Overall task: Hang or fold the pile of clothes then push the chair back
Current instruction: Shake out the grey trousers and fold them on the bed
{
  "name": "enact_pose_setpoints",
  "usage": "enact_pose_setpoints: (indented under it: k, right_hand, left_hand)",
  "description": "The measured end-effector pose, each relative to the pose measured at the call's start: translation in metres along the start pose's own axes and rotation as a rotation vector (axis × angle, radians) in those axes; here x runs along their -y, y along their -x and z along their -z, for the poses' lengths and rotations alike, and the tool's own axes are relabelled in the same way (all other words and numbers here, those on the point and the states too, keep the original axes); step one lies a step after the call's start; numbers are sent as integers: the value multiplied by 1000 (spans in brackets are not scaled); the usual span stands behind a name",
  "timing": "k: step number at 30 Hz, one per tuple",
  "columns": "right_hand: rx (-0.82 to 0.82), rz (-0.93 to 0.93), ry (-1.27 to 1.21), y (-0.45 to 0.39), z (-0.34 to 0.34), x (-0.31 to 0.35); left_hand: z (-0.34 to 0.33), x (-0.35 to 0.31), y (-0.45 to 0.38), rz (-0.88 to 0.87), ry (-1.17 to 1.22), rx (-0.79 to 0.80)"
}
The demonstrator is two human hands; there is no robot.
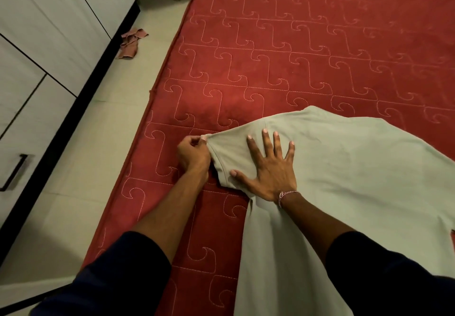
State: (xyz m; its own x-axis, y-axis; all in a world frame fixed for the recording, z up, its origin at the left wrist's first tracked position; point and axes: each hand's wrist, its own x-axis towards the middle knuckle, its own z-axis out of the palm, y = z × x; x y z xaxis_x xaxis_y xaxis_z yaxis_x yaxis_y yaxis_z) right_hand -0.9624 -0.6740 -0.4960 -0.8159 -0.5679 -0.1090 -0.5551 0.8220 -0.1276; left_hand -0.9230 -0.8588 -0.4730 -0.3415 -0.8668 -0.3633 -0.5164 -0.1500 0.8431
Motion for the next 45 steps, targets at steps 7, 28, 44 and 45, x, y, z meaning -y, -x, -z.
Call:
enact_pose_setpoints:
  k: [7, 28, 44, 45]
  right_hand:
    - [26, 6, -18, -2, -3, -2]
    - [52, -55, -81, 76, -9, 7]
    - [-96, 244, -524, 310, 17, 72]
    - [-48, 271, -523, 330, 15, 79]
  left_hand:
    - [3, 5, 26, 123, -143, 113]
    - [10, 27, 83, -406, -555, 40]
    - [137, 105, 209, 17, -469, 711]
    - [144, 111, 214, 28, -491, 727]
